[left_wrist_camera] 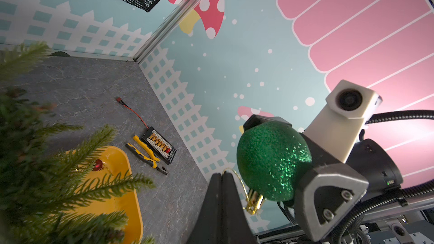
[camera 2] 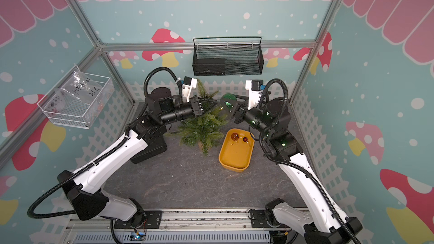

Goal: Decorate the small christmas tree with ornaments
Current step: Hang an ornament on the christmas tree.

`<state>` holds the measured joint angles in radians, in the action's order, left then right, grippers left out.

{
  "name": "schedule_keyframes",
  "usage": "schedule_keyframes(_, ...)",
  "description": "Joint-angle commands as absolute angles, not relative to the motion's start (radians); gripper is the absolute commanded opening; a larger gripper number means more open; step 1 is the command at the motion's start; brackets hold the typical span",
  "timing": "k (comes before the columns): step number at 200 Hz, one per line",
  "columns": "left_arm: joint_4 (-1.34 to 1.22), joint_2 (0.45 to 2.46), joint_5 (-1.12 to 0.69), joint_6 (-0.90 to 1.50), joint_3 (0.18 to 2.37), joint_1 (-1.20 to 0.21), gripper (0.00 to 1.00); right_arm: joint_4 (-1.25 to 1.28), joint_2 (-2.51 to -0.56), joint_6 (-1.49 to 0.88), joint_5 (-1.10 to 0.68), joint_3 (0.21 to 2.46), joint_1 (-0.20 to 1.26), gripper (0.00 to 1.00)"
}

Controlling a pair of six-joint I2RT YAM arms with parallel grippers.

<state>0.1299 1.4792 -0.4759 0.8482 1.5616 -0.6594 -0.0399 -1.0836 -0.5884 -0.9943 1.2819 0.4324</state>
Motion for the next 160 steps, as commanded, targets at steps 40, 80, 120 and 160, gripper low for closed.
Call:
schedule_keyframes(40,0.149,1.434,-0.447,0.842,1.519,-0.647,0.0,0.017,-1.088,-0.589,-0.92,1.26,0.437,0.5)
schedule_keyframes(80,0.178,1.435,-0.413,0.833,1.521,-0.647,0.0,0.044,-1.104,-0.592,-0.898,1.233,0.437,0.5)
schedule_keyframes(120,0.212,1.455,-0.397,0.83,1.542,-0.647,0.0,0.069,-1.128,-0.6,-0.89,1.221,0.437,0.5)
schedule_keyframes(160,0.244,1.466,-0.388,0.833,1.552,-0.647,0.0,0.069,-1.145,-0.595,-0.877,1.203,0.437,0.5)
